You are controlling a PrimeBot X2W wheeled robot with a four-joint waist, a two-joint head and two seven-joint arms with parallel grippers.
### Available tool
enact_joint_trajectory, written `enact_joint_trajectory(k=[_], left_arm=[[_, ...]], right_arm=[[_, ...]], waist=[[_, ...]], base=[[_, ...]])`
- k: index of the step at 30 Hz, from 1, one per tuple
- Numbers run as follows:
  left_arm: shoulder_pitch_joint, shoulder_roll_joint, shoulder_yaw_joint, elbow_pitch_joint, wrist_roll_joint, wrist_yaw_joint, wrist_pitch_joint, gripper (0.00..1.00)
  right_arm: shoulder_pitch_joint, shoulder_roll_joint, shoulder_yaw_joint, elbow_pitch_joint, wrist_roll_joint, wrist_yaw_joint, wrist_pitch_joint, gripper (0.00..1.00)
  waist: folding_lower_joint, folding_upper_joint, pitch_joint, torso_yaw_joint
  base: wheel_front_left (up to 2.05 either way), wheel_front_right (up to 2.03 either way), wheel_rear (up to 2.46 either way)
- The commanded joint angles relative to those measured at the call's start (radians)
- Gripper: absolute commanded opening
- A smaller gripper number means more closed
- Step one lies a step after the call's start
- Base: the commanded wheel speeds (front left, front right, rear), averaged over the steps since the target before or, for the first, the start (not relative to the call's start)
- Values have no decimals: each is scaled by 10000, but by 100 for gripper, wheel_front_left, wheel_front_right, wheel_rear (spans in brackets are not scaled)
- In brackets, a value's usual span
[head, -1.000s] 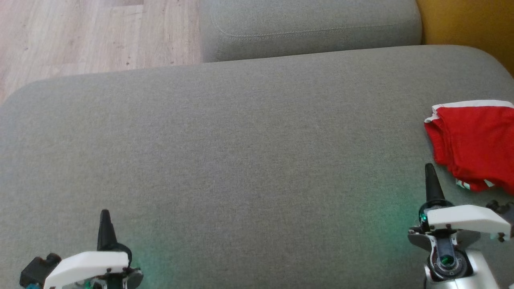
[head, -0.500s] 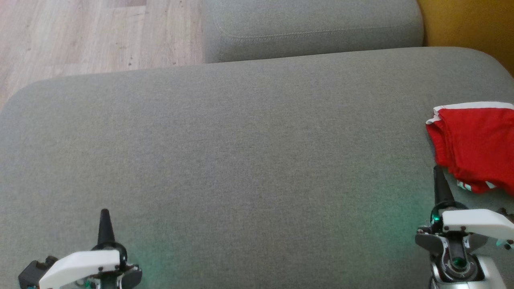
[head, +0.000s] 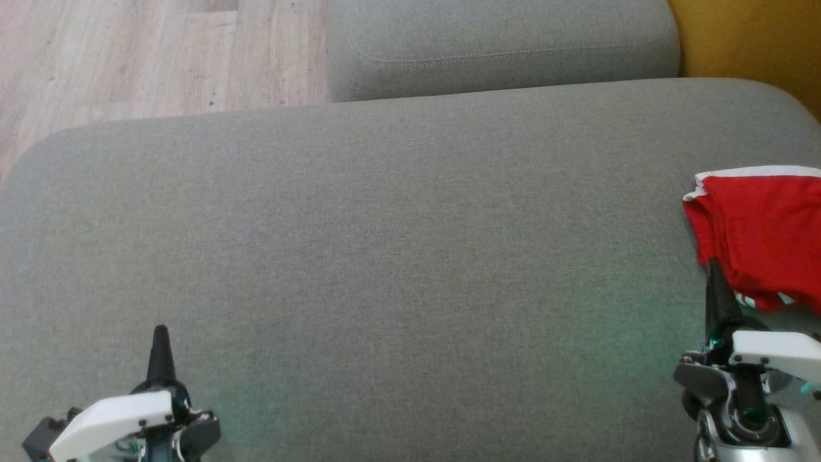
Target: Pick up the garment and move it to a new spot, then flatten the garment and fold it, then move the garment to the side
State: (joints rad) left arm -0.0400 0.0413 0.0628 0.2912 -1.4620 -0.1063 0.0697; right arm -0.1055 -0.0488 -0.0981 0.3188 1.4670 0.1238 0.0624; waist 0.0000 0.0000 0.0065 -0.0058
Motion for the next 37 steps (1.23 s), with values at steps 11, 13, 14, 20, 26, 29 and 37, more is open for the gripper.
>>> enact_joint_trajectory(k=[11, 13, 14, 20, 26, 29, 37], left_arm=[[-664, 88, 483, -443, -1281, -225, 382, 0], [-681, 89, 508, -457, -1468, -244, 433, 0], [-681, 89, 508, -457, -1468, -244, 433, 0], [-681, 89, 508, -457, -1468, -244, 433, 0], [-681, 89, 507, -457, -1468, -244, 433, 0], [-681, 89, 507, -457, -1468, -244, 433, 0], [-681, 89, 507, -458, -1468, -244, 433, 0]], right_arm=[[-37, -42, -90, -696, 1257, 68, 435, 0], [-22, -41, -130, -741, 1438, 69, 486, 0], [-22, -40, -131, -741, 1438, 69, 487, 0], [-22, -38, -134, -741, 1435, 69, 489, 0], [-22, -36, -137, -741, 1432, 69, 492, 0], [-22, -35, -139, -741, 1431, 69, 493, 0], [-23, -32, -142, -741, 1428, 69, 496, 0]], waist=[[0, 0, -29, 50], [0, 0, -34, 58], [0, 0, -34, 58], [0, 0, -34, 58], [0, 0, -34, 58], [0, 0, -34, 58], [0, 0, -34, 58]], base=[[0, 0, 0], [0, 0, 0], [0, 0, 0], [0, 0, 0], [0, 0, 0], [0, 0, 0], [0, 0, 0]])
